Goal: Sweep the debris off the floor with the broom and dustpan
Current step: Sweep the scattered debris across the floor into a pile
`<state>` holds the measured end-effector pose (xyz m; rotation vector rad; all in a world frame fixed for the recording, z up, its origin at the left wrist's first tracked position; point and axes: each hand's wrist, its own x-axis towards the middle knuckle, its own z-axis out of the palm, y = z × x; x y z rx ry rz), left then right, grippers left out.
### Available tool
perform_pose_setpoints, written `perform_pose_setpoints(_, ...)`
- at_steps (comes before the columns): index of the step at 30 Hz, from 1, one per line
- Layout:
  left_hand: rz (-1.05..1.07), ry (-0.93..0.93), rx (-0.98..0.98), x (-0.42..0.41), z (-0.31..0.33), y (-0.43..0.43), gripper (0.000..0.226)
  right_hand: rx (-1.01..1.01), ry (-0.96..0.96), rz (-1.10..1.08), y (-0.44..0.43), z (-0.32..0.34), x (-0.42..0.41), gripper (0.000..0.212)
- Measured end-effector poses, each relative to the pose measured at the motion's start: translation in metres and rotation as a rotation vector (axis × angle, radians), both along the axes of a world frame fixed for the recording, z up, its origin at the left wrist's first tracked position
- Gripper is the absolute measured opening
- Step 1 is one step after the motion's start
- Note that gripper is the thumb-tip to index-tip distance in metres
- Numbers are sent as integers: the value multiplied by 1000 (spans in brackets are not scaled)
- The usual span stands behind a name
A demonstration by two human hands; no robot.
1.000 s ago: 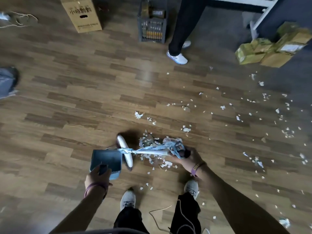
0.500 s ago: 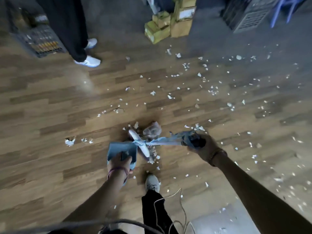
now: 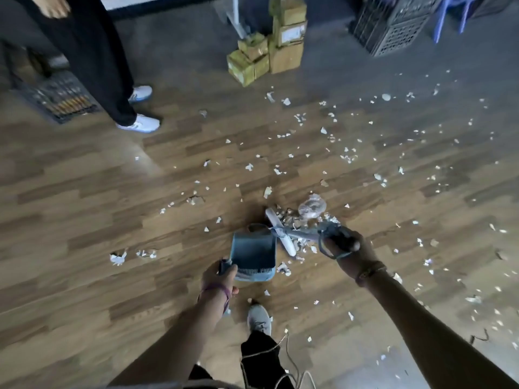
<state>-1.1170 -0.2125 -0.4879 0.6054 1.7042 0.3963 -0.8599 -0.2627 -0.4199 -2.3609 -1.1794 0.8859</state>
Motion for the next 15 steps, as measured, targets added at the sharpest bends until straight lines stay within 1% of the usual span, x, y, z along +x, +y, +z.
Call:
perform_pose_setpoints(2,106,-19,-44,-35,12,9,4,29,1,40,26,5,-38,14)
perform_pose_setpoints(3,156,-51,-77,-53,19,14,5,21,-15,104,39,13,-59,17)
perform_pose_setpoints(4,189,-88,-102,-71,26,17,2,5,-25,151,54,17,-81,25)
perform_pose_setpoints(5,232,-122,-119,-90,34,20,5,-10,-31,189,66,21,-103,38)
perform_pose_setpoints(6,278,-141,-122,-111,37,23,13,-1,-50,223,79,23,-123,50)
perform_pose_setpoints(7,321,-151,-124,-134,41,26,16,24,-72,265,91,28,-144,58)
perform_pose_setpoints(8,353,-159,-115,-158,43,29,16,46,-86,297,103,34,-167,63)
perform_pose_setpoints(11,419,-192,-88,-232,45,38,6,61,-154,409,137,50,-240,62)
perform_pose_setpoints(13,432,-217,-64,-284,45,47,7,111,-194,444,158,57,-291,57)
perform_pose_setpoints(14,424,-211,-50,-309,45,52,7,119,-196,451,167,58,-318,58)
perform_pose_setpoints(15,425,-189,-30,-333,46,56,8,94,-152,452,175,58,-346,58)
